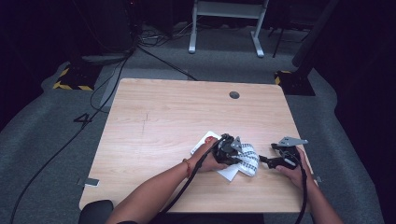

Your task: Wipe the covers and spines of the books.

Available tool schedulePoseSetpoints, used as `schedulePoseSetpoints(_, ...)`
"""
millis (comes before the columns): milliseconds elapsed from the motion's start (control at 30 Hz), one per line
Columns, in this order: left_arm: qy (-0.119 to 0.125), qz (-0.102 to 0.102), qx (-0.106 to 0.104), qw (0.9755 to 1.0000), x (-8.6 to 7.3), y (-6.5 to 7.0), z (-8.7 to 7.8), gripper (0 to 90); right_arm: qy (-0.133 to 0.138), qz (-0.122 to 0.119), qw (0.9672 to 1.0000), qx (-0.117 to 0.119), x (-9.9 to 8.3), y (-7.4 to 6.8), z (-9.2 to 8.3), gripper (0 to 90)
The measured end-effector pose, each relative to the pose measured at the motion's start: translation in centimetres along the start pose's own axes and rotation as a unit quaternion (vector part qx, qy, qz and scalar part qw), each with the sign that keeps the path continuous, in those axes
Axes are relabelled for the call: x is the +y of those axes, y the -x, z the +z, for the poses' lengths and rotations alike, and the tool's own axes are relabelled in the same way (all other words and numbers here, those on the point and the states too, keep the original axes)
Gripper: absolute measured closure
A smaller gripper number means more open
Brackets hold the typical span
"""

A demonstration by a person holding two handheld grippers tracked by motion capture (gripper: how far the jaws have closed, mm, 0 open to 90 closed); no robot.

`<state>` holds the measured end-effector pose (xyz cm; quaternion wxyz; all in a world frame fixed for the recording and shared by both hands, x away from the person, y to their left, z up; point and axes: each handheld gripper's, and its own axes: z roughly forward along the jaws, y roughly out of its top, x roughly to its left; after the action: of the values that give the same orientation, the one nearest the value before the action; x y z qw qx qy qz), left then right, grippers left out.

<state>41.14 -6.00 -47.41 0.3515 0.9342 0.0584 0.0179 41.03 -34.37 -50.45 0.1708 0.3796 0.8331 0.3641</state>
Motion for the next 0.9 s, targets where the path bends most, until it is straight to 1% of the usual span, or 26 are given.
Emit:
schedulePoseSetpoints(33,0.000,0.000,0.000,1.0000,0.0,0.0,0.0,80.1,0.000,0.000,1.0000,0.000,0.0,0.0,0.0,15.2)
schedulePoseSetpoints(133,0.008,-0.009,-0.011,0.9999,-1.5,0.5,-1.0,80.1,0.000,0.000,1.0000,0.000,0.0,0.0,0.0,15.2)
schedulePoseSetpoints(233,0.014,-0.021,-0.016,0.9996,-3.3,0.7,-2.4,80.2,0.000,0.000,1.0000,0.000,0.0,0.0,0.0,15.3)
schedulePoseSetpoints(267,0.012,-0.025,-0.016,0.9995,-4.0,0.8,-3.0,80.2,0.000,-0.001,1.0000,0.000,0.0,0.0,0.0,15.3)
schedulePoseSetpoints(333,0.013,-0.032,-0.012,0.9993,-5.3,0.7,-4.0,80.2,0.000,0.000,1.0000,0.000,0.0,0.0,0.0,15.3)
schedulePoseSetpoints(367,0.005,-0.040,0.000,0.9992,-6.4,0.5,-5.1,80.2,0.000,0.000,1.0000,0.000,0.0,0.0,0.0,15.2)
schedulePoseSetpoints(433,0.003,-0.054,0.020,0.9984,-7.6,-0.1,-6.1,80.0,0.000,0.000,1.0000,0.000,0.0,0.0,0.0,15.3)
schedulePoseSetpoints(467,0.003,-0.054,0.020,0.9984,-7.6,-0.1,-6.1,80.0,0.000,0.000,1.0000,0.000,0.0,0.0,0.0,15.3)
schedulePoseSetpoints(500,0.000,-0.067,0.037,0.9971,-8.6,-1.1,-7.0,80.0,0.000,0.000,1.0000,0.000,0.0,0.0,0.0,15.2)
schedulePoseSetpoints(533,0.002,-0.079,0.045,0.9959,-9.0,-1.6,-7.2,79.9,0.000,0.000,1.0000,0.000,0.0,0.0,0.0,15.3)
schedulePoseSetpoints(567,0.003,-0.086,0.052,0.9950,-9.2,-2.1,-7.4,79.8,0.000,0.000,1.0000,0.000,0.0,0.0,0.0,15.2)
schedulePoseSetpoints(600,0.003,-0.086,0.052,0.9950,-9.2,-2.1,-7.4,79.8,0.000,0.000,1.0000,0.000,0.0,0.0,0.0,15.3)
schedulePoseSetpoints(633,0.003,-0.094,0.064,0.9936,-9.4,-2.9,-7.6,79.8,0.000,0.000,1.0000,0.000,0.0,0.0,0.0,15.3)
schedulePoseSetpoints(667,0.003,-0.095,0.075,0.9927,-9.4,-3.3,-7.6,79.7,0.000,0.000,1.0000,0.000,0.0,0.0,0.0,15.3)
schedulePoseSetpoints(700,0.003,-0.095,0.075,0.9927,-9.4,-3.3,-7.6,79.7,0.000,0.000,1.0000,0.000,0.0,0.0,0.0,15.3)
schedulePoseSetpoints(767,-0.004,-0.098,0.089,0.9912,-9.3,-4.3,-7.6,79.7,0.000,0.000,1.0000,0.000,0.0,0.0,0.0,15.2)
schedulePoseSetpoints(833,-0.003,-0.110,0.101,0.9888,-9.1,-5.4,-7.4,79.6,0.000,0.000,1.0000,0.000,0.0,0.0,0.0,15.2)
schedulePoseSetpoints(867,-0.003,-0.114,0.103,0.9881,-9.0,-5.8,-7.3,79.6,0.000,0.000,1.0000,0.000,0.0,0.0,0.0,15.3)
schedulePoseSetpoints(900,-0.003,-0.122,0.109,0.9865,-8.7,-6.5,-7.0,79.6,0.000,0.000,1.0000,0.000,0.0,0.0,0.0,15.3)
